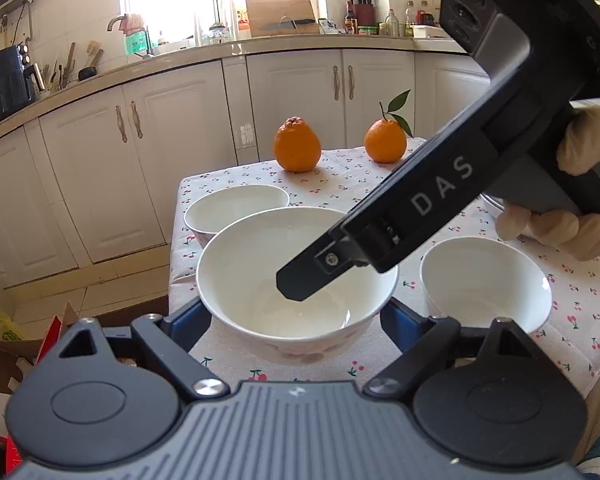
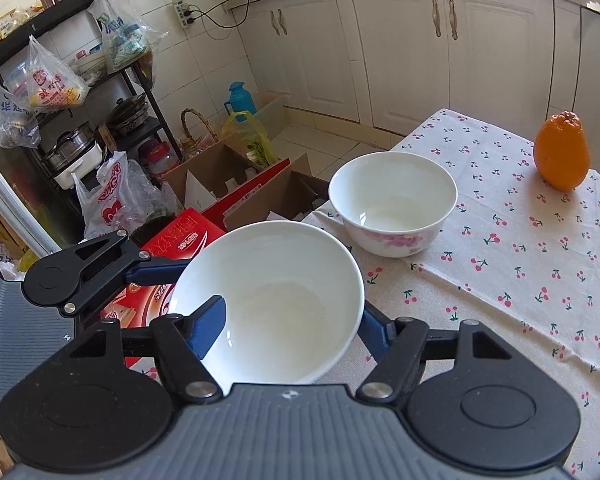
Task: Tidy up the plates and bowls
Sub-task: 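Lower the held bowl into the other white bowl, then open the right tool and pull it back from the bowls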
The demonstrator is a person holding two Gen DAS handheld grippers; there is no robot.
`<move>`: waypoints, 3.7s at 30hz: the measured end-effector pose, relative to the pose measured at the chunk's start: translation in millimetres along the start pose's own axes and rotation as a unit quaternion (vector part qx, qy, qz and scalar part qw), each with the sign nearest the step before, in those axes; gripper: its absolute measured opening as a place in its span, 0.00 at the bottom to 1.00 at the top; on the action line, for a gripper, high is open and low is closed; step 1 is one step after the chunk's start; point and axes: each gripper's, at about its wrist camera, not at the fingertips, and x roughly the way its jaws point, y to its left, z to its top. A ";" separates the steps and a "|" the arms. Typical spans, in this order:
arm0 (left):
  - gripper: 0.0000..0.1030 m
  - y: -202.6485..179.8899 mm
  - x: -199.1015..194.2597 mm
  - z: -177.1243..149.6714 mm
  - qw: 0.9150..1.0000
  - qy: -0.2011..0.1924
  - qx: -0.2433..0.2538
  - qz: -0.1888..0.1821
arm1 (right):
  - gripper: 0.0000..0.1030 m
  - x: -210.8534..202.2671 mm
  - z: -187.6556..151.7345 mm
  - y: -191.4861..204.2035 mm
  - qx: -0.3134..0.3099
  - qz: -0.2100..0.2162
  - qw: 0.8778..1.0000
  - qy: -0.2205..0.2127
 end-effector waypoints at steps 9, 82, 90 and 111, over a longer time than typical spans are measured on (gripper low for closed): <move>0.88 -19.8 -23.0 6.8 1.000 0.003 0.006 -0.010 | 0.74 -34.9 -17.7 9.5 -0.008 0.001 1.000 -0.008; 0.91 -94.4 12.3 12.4 0.993 0.038 0.034 -0.103 | 0.84 -90.6 -94.0 -36.5 0.056 -0.084 0.995 -0.016; 0.91 -86.0 -3.7 11.0 0.993 0.032 0.036 -0.104 | 0.98 -96.1 -88.2 -31.6 0.036 -0.095 0.994 -0.029; 0.94 14.5 13.8 23.2 0.999 -0.022 -0.018 0.019 | 1.00 -59.9 13.9 -32.8 -0.081 -0.081 0.993 -0.018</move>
